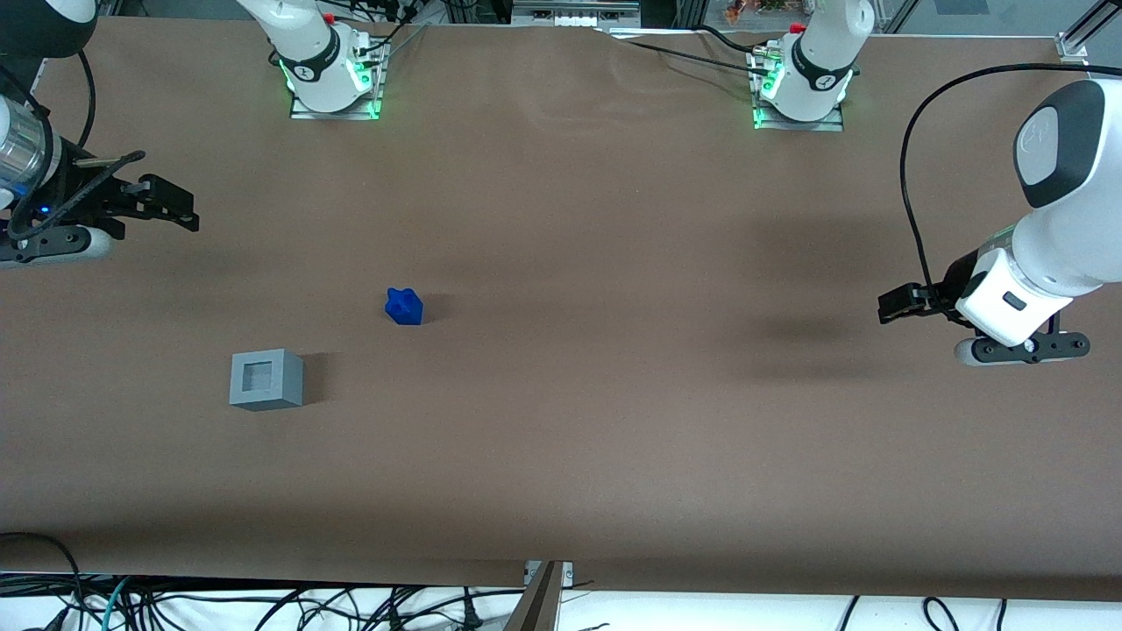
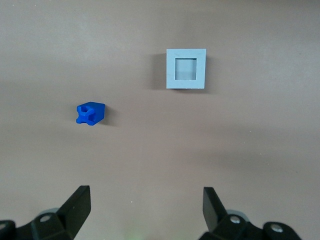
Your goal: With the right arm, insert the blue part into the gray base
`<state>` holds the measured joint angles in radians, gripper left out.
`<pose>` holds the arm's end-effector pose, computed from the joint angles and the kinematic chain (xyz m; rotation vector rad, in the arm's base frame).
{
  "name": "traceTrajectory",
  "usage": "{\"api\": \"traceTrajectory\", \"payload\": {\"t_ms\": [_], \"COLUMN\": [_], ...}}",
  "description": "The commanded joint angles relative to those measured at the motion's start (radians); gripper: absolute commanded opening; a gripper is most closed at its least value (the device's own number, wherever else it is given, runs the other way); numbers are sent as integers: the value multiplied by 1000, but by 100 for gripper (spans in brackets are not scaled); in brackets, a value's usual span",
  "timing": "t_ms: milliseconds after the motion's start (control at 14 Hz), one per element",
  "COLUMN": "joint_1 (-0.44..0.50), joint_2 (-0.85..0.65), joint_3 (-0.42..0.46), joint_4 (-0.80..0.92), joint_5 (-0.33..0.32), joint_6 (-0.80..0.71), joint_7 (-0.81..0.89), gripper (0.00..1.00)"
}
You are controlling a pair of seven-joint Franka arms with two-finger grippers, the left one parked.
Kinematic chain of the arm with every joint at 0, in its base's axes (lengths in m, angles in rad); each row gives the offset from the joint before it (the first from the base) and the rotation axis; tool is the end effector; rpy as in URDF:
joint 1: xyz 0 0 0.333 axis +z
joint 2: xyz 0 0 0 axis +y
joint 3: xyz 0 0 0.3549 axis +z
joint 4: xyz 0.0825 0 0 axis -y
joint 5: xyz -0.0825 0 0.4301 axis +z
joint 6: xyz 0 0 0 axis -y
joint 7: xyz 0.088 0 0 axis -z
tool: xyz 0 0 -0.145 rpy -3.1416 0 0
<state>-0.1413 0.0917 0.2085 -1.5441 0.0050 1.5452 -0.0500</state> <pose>0.6221 0.0373 0.5821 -3.1100 -0.1823 0.1384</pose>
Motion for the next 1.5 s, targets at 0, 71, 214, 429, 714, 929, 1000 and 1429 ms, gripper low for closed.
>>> {"api": "traceTrajectory", "payload": {"t_ms": [0, 71, 214, 429, 714, 929, 1000, 1429], "joint_1": [-9, -9, -9, -9, -9, -9, -9, -9], "joint_2": [-29, -35, -35, -33, -33, -33, -33, -33], "joint_3": [3, 3, 3, 3, 2, 3, 3, 3], "joint_4": [-17, -25, -24, -24, -24, -24, -24, -25], "joint_5": [4, 4, 4, -3, -5, -7, -7, -7], "joint_6": [-14, -11, -4, -1, -5, -11, -10, -11], "joint_7": [-8, -8, -17, -21, -22, -22, -22, -21], "gripper": [99, 99, 99, 99, 99, 99, 99, 99]}}
